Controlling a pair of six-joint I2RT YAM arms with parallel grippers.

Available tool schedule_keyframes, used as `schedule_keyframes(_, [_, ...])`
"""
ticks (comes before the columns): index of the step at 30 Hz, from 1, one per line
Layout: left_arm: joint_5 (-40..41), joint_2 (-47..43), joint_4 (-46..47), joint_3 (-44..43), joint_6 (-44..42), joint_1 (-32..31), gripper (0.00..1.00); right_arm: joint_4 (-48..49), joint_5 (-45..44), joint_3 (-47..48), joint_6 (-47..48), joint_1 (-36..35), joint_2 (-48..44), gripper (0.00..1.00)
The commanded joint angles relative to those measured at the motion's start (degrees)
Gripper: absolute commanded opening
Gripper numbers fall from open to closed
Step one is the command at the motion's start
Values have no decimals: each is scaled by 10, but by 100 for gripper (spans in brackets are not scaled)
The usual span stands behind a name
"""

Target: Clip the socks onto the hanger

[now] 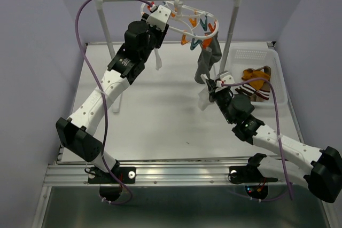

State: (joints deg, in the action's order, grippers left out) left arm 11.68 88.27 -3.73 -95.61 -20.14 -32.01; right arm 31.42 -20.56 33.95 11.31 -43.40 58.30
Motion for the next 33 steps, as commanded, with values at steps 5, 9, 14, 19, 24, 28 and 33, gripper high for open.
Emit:
schedule_keyframes(5, [-38, -4, 50, -2, -26, 22, 55, 12, 25, 12, 5, 3, -16, 1])
schedule_keyframes(9, [-62, -1, 56, 6, -26, 31, 56, -7, 64, 12, 6, 3, -4, 1])
schedule_keyframes(14, [-81, 5, 58, 8, -31, 46, 56, -17, 99, 9, 7, 3, 9, 1])
schedule_keyframes(19, [-99, -1, 74, 17, -38, 52, 49, -18, 98, 13, 9, 3, 19, 1])
schedule_keyframes(24, [-149, -6, 88, 31, -62, 58, 48, -19, 94, 16, 13, 3, 29, 1])
schedule_keyframes(28, [-175, -1, 86, 26, -71, 65, 45, -19, 94, 19, 16, 3, 34, 1])
schedule_keyframes(33, [-206, -2, 88, 29, -88, 77, 45, -18, 96, 22, 16, 3, 41, 1])
